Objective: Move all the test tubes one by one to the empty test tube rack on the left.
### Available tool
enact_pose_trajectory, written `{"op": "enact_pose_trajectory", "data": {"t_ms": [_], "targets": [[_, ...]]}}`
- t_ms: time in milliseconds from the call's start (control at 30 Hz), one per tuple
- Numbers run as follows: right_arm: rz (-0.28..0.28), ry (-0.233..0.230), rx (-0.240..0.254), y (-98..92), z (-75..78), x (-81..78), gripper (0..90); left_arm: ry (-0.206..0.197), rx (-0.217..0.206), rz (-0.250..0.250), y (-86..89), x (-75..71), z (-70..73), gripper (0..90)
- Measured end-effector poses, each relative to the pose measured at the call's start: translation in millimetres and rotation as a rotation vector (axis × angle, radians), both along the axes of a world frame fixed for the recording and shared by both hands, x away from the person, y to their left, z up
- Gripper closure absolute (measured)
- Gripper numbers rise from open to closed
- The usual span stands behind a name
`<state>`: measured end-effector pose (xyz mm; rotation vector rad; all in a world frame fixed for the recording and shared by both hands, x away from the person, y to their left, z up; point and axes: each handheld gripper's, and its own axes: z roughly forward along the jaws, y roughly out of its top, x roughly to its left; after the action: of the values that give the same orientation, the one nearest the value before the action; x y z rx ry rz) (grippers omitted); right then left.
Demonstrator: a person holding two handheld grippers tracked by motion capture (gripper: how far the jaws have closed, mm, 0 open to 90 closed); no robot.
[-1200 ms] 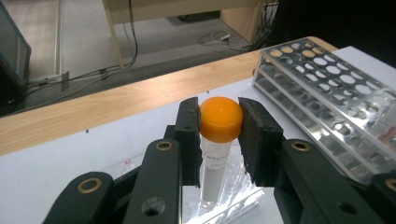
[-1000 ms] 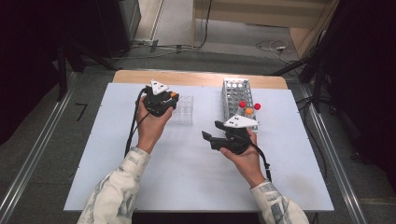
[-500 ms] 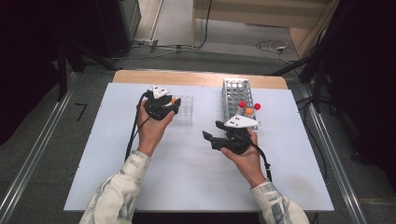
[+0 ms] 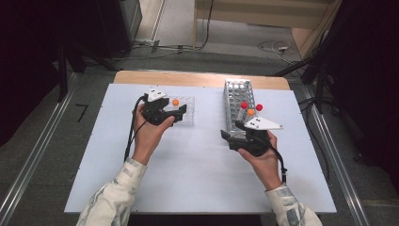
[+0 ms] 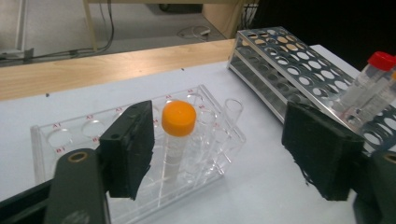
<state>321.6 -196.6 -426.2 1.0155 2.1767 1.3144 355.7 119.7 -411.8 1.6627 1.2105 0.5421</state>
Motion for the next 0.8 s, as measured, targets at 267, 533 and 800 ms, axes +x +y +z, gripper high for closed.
{"op": "enact_pose_trajectory", "data": {"t_ms": [267,533,800], "targets": [[-0.119,-0.025,-0.025,-29.1,-3.0,6.6,30.2,0.011,-0.04,-0.011,4.5,-10.7,-2.9,19.9],[-0.198,-0.023,-0.05,-34.9,-12.6,22.3,36.8,0.001,-0.054,-0.027,5.5,-18.5,-2.9,19.0],[-0.253,-0.03,-0.046,-34.6,-19.0,35.6,51.3,0.0,-0.064,-0.046,1.4,-20.1,-3.5,17.4]]}}
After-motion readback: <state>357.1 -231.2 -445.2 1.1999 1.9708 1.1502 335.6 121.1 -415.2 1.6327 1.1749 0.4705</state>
